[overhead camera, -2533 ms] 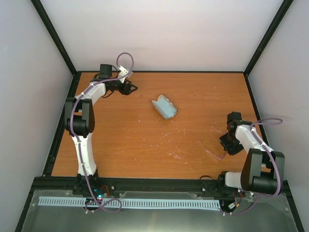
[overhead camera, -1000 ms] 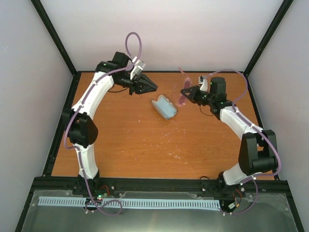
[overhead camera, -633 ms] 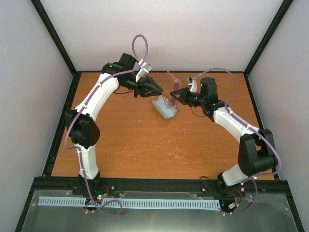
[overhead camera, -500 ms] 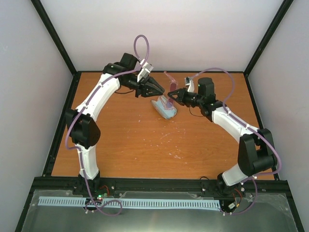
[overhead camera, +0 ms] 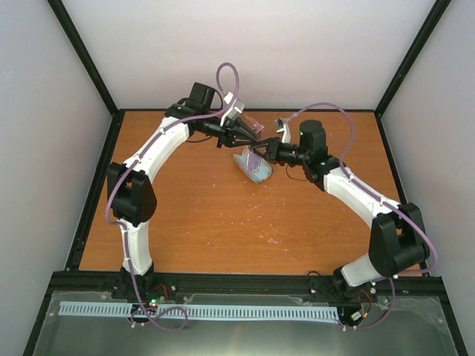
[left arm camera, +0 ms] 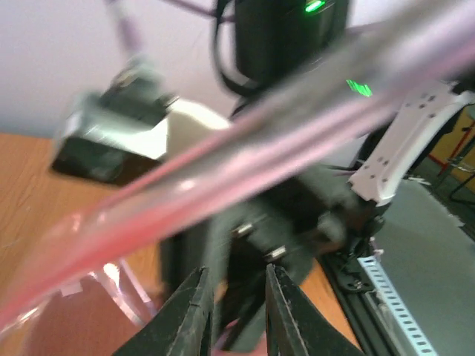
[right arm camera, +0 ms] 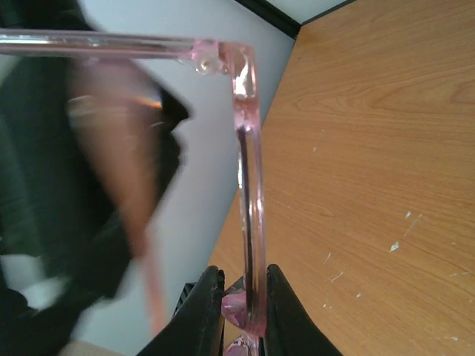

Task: Organize the sunglasses
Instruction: Fold the sunglasses.

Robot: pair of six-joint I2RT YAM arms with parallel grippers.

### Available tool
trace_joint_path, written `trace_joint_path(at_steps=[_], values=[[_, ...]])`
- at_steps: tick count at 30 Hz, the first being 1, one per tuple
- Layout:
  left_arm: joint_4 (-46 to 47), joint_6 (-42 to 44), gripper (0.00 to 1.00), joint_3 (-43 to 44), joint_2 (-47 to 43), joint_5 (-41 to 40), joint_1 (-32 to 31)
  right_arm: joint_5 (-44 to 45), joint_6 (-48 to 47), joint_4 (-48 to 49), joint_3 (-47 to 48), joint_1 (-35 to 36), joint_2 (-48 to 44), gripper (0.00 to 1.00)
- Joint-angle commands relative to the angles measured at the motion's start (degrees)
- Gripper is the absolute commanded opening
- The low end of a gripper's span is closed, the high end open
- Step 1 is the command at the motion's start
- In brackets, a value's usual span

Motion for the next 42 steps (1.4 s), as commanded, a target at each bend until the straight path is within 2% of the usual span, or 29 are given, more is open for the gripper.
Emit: trace_joint_path(at_steps=[1,7,10,13,15,17,21,23,27,31,36,42], values=[[11.43,-5.32,0.21,-2.56,2.34,-6.82,-0.49,-2.94,-0.25,1.31,-1.8,0.5,-4.97,0.03],[16.95,-6.55,0.22,-7.24,3.2,-14.06,-0.49,-3.22,-1.47,-1.96,-2.17,0.49,-7.67,0.03],[17.75,-8.39,0.32,-6.86,2.33,-13.75,0.0,1.15,-3.17,-6.37,-1.95,0.46,-7.54,0.03],[18.69,-10.43,0.51,-7.6,-0.63,-11.84,1.56,7.23,-4.52,-12.45,-0.73,-0.09,-5.72,0.04],[18.62,-9.84,0.54,-10.14,-3.41,-12.0,2.94,10.01,-4.84,-14.25,0.22,-0.7,-4.29,0.04],[18.26,-7.86,0.5,-14.43,-6.87,-13.37,4.41,11.55,-5.32,-15.44,1.44,-1.36,-3.04,0.04],[19.87,-5.75,0.2,-23.49,-12.41,-17.45,7.8,12.72,-8.82,-22.67,6.55,-1.62,0.14,0.03],[22.7,-7.16,0.14,-25.37,-13.38,-18.23,8.62,11.58,-9.81,-23.8,7.67,-1.6,0.84,0.03],[31.18,-14.68,0.12,-23.51,-11.91,-17.39,8.7,9.73,-10.57,-23.77,7.04,-1.45,0.53,0.03],[38.71,-22.96,0.13,-17.49,-7.56,-16.22,8.7,8.22,-11.02,-23.4,6.85,-1.17,0.38,0.03],[42.31,-28.11,0.14,-11.31,-3.07,-15.56,8.71,7.18,-11.17,-23.03,7.52,-0.86,1.51,0.03],[45.12,-31.68,0.15,-11.17,-2.36,-14.13,8.41,6.94,-10.66,-22.06,8.08,-0.49,3.05,0.03]])
